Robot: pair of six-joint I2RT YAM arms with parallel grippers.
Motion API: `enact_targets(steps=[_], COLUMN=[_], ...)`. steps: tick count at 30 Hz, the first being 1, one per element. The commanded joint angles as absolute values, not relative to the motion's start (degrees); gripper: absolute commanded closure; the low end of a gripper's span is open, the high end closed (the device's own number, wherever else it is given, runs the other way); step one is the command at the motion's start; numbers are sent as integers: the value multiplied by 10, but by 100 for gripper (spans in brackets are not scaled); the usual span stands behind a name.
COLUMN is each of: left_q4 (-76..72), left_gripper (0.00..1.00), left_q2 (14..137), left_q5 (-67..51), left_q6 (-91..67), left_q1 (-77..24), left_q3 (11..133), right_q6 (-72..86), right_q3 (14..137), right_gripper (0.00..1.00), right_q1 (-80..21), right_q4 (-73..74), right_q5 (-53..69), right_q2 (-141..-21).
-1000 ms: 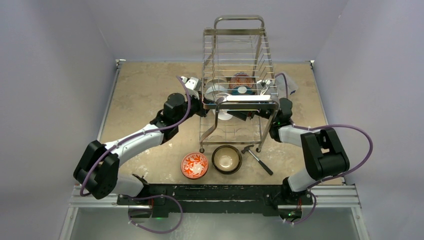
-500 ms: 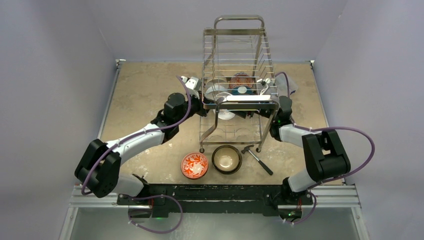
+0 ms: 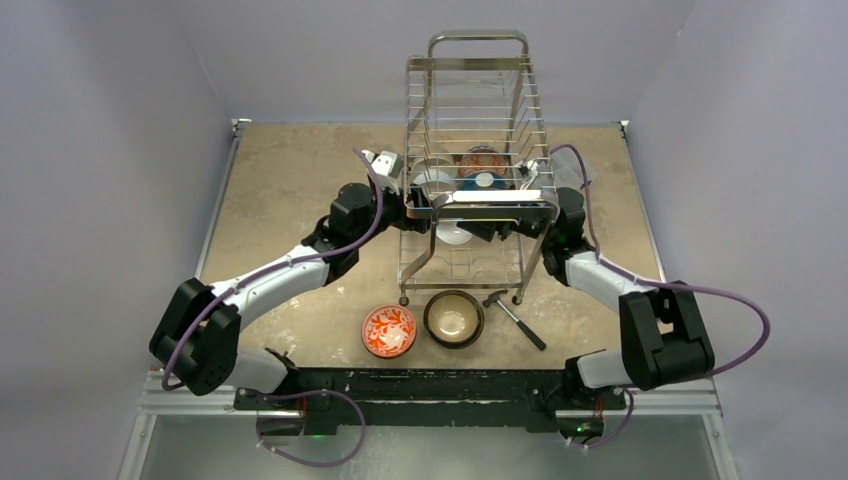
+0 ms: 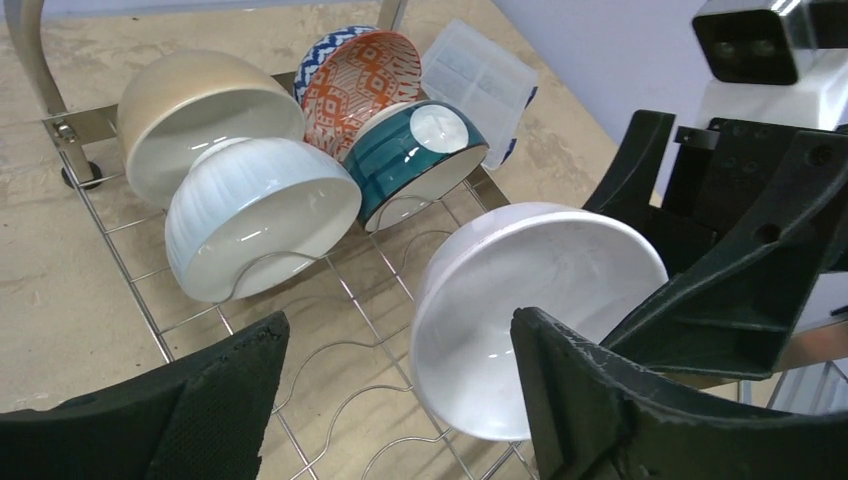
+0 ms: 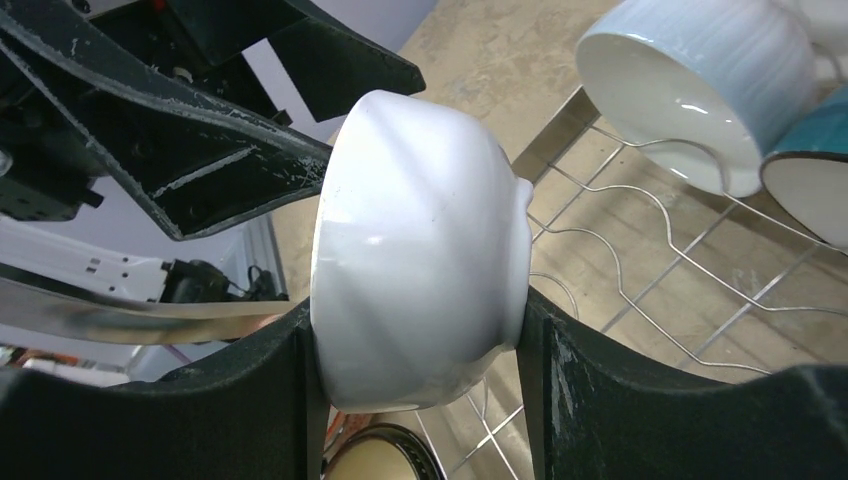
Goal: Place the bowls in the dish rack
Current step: Adjust the dish rack at the center of the board.
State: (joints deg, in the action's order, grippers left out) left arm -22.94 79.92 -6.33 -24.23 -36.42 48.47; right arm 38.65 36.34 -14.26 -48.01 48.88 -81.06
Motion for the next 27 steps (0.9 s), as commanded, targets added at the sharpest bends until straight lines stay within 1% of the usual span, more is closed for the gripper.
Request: enact_targets(steps=[1, 3, 7, 12, 20, 27], left_q4=[-200, -191, -170, -123, -72, -46], left_gripper=[16, 13, 13, 12, 17, 21], left_q2=[792, 793, 803, 826, 871, 906], left_q5=[-46, -33, -3, 39, 43, 43], left_q6=[-219, -228, -247, -274, -327, -350], left_q1=[-377, -377, -376, -375, -353, -336], left_q3=[513, 514, 516, 529, 541, 549], right_q6=[307, 288, 250, 232, 222, 201], right_q3=[396, 396, 403, 391, 376, 371], right_gripper=[100, 100, 100, 100, 100, 100], right_q1=[-144, -140, -129, -103, -52, -47], right_q4=[-404, -378, -316, -288, -270, -246], right_q5=[439, 424, 392, 376, 393, 379], right_q2=[-763, -751, -733, -704, -682, -669])
